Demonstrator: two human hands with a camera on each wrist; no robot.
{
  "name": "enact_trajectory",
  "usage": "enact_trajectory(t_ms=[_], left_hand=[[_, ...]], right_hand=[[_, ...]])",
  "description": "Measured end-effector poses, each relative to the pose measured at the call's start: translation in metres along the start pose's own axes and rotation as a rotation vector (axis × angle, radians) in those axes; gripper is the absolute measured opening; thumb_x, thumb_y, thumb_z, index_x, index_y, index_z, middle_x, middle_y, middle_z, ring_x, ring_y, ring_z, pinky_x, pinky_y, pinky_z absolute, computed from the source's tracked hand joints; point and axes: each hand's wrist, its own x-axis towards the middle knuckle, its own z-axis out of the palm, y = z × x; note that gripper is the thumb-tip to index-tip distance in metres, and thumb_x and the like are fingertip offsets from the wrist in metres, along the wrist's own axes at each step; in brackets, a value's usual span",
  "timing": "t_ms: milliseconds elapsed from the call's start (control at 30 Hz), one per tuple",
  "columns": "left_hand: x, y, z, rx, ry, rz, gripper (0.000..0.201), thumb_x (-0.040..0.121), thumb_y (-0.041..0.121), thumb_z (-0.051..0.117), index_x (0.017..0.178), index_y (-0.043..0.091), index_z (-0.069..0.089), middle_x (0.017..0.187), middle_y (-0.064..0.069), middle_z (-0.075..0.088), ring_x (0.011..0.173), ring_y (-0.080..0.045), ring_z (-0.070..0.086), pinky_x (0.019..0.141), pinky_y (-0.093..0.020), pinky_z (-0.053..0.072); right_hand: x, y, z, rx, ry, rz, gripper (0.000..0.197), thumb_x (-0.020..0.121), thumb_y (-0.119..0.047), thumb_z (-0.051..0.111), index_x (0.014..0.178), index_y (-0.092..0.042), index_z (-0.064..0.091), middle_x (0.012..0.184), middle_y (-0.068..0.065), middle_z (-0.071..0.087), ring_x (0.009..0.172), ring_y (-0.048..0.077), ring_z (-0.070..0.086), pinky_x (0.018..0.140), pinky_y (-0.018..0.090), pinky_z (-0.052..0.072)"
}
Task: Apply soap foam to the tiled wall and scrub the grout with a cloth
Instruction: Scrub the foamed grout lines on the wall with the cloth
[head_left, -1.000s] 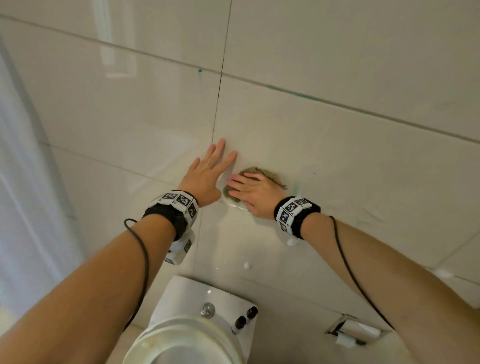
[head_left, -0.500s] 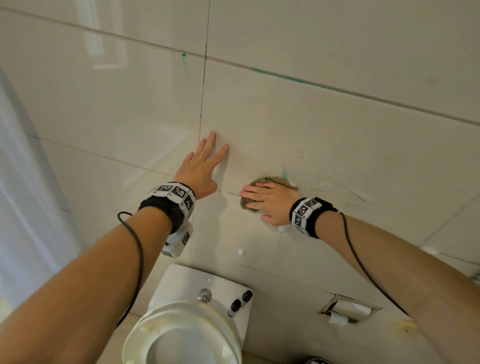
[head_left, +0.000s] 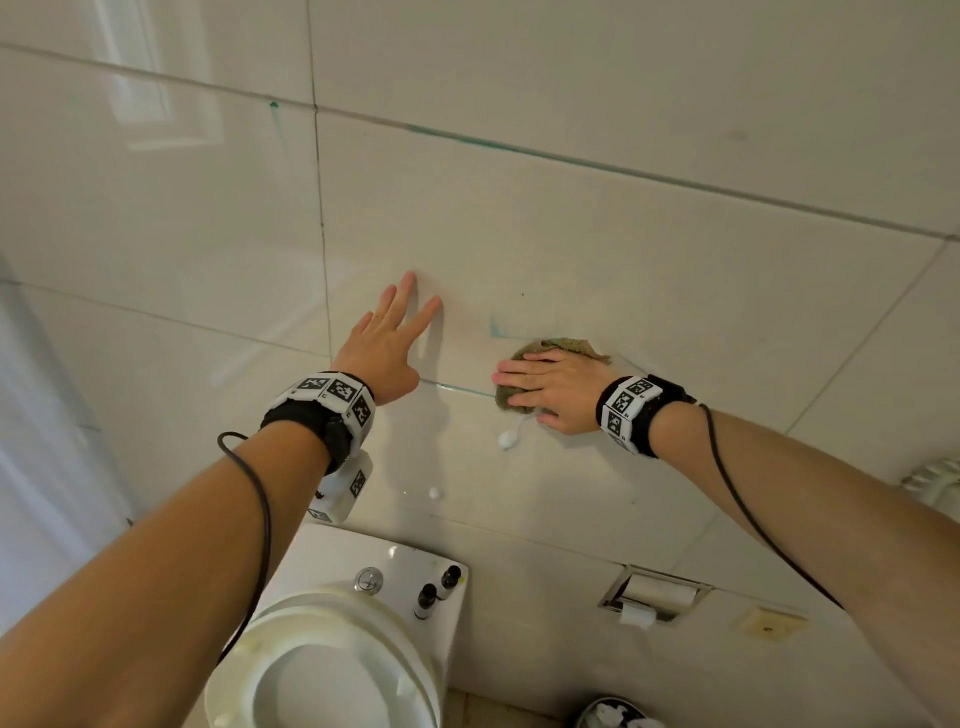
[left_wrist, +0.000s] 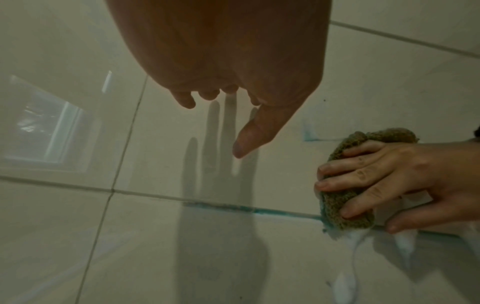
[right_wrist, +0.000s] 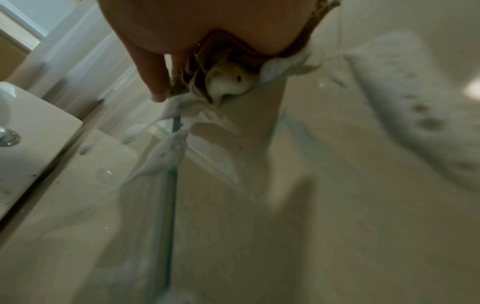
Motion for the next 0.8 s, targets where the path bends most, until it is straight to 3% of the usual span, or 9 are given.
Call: enact_trajectory(t_ms=[100,167,233,300,400,633,800], left_hand=[[0.0,0.016,0.0,-0.009,0.009,0.001,0.102,0.078,0.0,0.052,0.158,0.035,0.0,0.163,0.002,-0.027,0.152,-0.021,-0.017,0.124,-0.043,0.01],[-0.001,0.023,-0.001,-0.016,0.019,-0.003,0.101,0.078,-0.001,0.051,0.158,0.035,0.0,0.163,0.002,-0.026,0.152,-0.021,-0.017,0.124,-0.043,0.01],[-0.002,0.025,-0.003,-0.016,0.022,-0.01,0.102,0.078,-0.001,0.051,0.159,0.035,0.001,0.163,0.002,-0.026,0.152,-0.021,-0.017,0.124,-0.043,0.01],[-0.001,0.025,-0.006,-0.015,0.024,-0.024,0.102,0.079,-0.001,0.052,0.159,0.036,0.001,0.163,0.003,-0.027,0.152,-0.02,-0.017,0.124,-0.043,0.011],[0.001,0.024,-0.011,-0.017,0.042,-0.033,0.102,0.079,0.0,0.053,0.158,0.036,0.001,0.163,0.003,-0.026,0.153,-0.02,-0.016,0.123,-0.043,0.014],[0.001,0.022,-0.021,-0.043,0.068,-0.032,0.101,0.079,0.0,0.054,0.159,0.035,0.003,0.163,0.003,-0.025,0.153,-0.019,-0.014,0.122,-0.044,0.019],[-0.001,0.022,-0.016,-0.12,0.088,-0.021,0.101,0.078,-0.003,0.051,0.158,0.036,0.004,0.163,0.004,-0.025,0.152,-0.018,-0.016,0.121,-0.043,0.023]], right_hand=[[-0.021,0.014,-0.002,0.018,0.045,-0.047,0.039,0.069,-0.026,0.079,0.107,-0.025,0.075,0.14,-0.001,0.056,0.133,0.016,0.05,0.111,0.033,0.022],[-0.037,0.024,-0.007,0.025,0.105,-0.06,0.035,0.068,-0.021,0.08,0.103,-0.022,0.076,0.136,0.002,0.061,0.129,0.019,0.055,0.11,0.034,0.025],[-0.053,0.036,-0.014,0.052,0.196,-0.031,0.027,0.078,-0.019,0.068,0.103,-0.018,0.076,0.133,0.005,0.062,0.126,0.022,0.057,0.109,0.035,0.027],[-0.066,0.047,-0.022,0.067,0.266,0.024,0.034,0.086,-0.022,0.048,0.106,-0.016,0.075,0.133,0.007,0.062,0.125,0.025,0.058,0.108,0.036,0.029],[-0.07,0.06,-0.034,0.057,0.389,0.123,0.037,0.092,-0.021,0.043,0.115,-0.013,0.071,0.136,0.008,0.06,0.129,0.026,0.054,0.11,0.037,0.028],[-0.007,0.058,-0.064,0.114,0.568,0.296,0.039,0.094,-0.022,0.043,0.121,-0.01,0.068,0.137,0.01,0.059,0.129,0.029,0.054,0.108,0.035,0.025],[0.042,0.036,-0.064,0.145,0.524,0.212,0.036,0.088,-0.018,0.05,0.116,-0.012,0.071,0.132,0.008,0.063,0.124,0.026,0.058,0.104,0.035,0.027]])
